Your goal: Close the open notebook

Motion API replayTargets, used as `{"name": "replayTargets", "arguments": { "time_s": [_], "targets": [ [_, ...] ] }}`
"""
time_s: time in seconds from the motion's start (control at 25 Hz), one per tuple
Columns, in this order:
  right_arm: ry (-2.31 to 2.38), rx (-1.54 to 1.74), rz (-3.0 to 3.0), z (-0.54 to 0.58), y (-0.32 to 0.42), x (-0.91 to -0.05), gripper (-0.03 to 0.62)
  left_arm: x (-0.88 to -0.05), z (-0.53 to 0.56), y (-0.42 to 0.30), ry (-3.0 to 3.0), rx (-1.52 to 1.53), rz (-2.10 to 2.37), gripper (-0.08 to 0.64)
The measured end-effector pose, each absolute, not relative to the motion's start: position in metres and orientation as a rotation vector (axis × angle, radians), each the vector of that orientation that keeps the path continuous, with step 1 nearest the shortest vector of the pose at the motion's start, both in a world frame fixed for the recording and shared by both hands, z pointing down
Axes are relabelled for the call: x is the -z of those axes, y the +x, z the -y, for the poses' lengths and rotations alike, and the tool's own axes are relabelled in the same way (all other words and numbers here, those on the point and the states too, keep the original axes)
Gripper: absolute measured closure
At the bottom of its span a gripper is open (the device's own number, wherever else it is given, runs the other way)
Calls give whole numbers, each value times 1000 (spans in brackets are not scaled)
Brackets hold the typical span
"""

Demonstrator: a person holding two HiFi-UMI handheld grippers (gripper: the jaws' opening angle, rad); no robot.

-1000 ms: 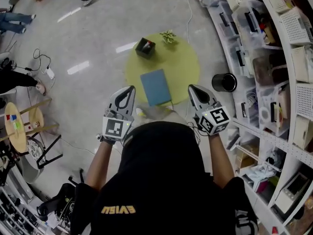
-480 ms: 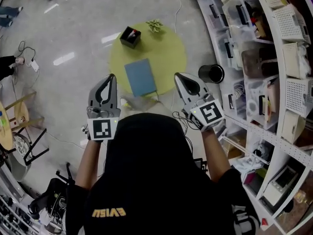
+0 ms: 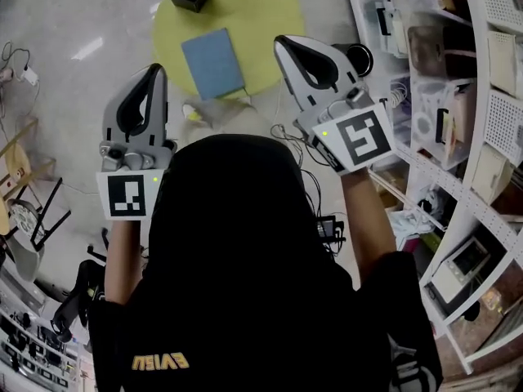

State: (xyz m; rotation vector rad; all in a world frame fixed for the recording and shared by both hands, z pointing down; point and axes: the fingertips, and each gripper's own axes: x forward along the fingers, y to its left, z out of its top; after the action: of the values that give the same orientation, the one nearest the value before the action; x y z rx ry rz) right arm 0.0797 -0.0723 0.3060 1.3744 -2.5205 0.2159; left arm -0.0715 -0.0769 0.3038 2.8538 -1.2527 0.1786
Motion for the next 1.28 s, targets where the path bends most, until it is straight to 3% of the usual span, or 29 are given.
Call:
{"name": "replayTargets", "arguments": {
  "time_s": [1.28],
  "targets": [
    [1351,-126,2524,71,66,-303,591,-304,77,-83,2852,-204,1268,543]
  ]
}}
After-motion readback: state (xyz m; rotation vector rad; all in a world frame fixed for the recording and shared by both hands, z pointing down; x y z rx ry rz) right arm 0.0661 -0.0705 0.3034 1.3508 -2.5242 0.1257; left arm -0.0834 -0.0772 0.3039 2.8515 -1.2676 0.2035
